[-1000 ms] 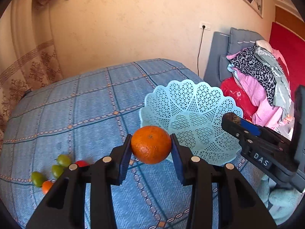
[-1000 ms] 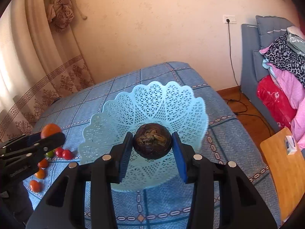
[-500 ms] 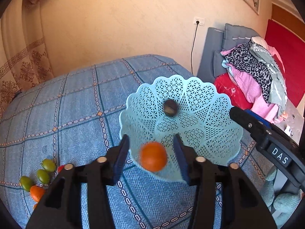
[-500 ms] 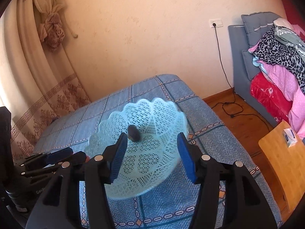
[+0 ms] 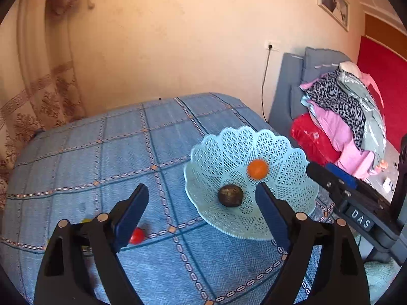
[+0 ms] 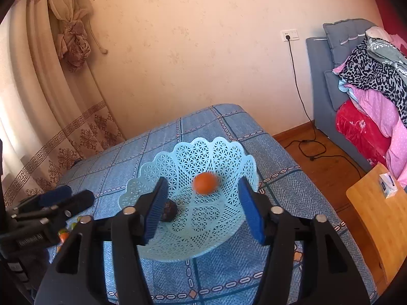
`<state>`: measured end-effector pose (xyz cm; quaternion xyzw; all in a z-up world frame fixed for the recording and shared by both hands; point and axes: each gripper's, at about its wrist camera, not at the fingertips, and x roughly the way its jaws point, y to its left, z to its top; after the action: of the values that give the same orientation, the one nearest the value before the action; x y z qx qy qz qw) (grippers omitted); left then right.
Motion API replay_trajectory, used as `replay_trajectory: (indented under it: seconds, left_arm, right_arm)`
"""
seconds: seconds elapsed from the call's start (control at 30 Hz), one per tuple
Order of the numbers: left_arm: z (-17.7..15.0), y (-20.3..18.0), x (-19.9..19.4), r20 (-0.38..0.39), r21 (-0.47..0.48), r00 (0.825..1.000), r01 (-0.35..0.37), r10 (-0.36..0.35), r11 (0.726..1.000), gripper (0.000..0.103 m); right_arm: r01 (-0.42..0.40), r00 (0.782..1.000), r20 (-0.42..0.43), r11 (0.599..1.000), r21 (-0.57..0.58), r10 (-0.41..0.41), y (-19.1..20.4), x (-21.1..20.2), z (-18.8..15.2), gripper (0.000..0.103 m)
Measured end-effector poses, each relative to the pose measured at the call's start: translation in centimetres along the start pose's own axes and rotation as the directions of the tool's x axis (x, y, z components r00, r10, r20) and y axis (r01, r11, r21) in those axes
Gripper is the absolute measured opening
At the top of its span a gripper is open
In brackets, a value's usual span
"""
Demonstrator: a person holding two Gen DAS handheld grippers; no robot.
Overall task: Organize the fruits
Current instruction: 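Open the left tool to drop the large orange into the basket, then move both open tools back over the remaining fruits on the bed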
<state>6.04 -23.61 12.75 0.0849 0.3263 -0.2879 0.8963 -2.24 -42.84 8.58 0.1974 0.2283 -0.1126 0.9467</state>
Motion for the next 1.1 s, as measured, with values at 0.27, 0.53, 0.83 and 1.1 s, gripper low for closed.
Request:
replay_trajectory:
  seconds: [0.27, 0.53, 0.83, 1.1]
  left_arm:
    - [0.3, 2.8, -3.1, 0.048, -0.029, 0.996, -0.075, 0.076, 0.997, 0.089]
    - [-0.8, 6.9, -5.7, 0.048, -0.071, 0.984, -0.167, 0.17, 0.983, 0.089]
    - [-2.5, 11.9, -7.3, 0.025, -0.146, 0.969, -0.241, 0.247, 0.96, 0.089]
    - [-4.1, 15.9, -6.8, -0.023, -0.206, 0.957, -0.288, 0.289, 0.935, 0.089]
  right_arm:
    - [-0.049, 0.999, 0.009, 0.998, -0.033, 0.049, 1.3, -0.9, -0.2, 0.064]
    - [-0.107, 0.994, -0.008, 0.99, -0.09, 0.107, 3.9, -1.6, -1.1, 0.064]
    - [-0.143, 0.988, -0.068, 0.982, -0.123, 0.135, 5.8, -1.1, -2.8, 0.064]
    - [-0.161, 0.984, -0.106, 0.974, -0.159, 0.145, 7.7, -0.5, -3.6, 0.064]
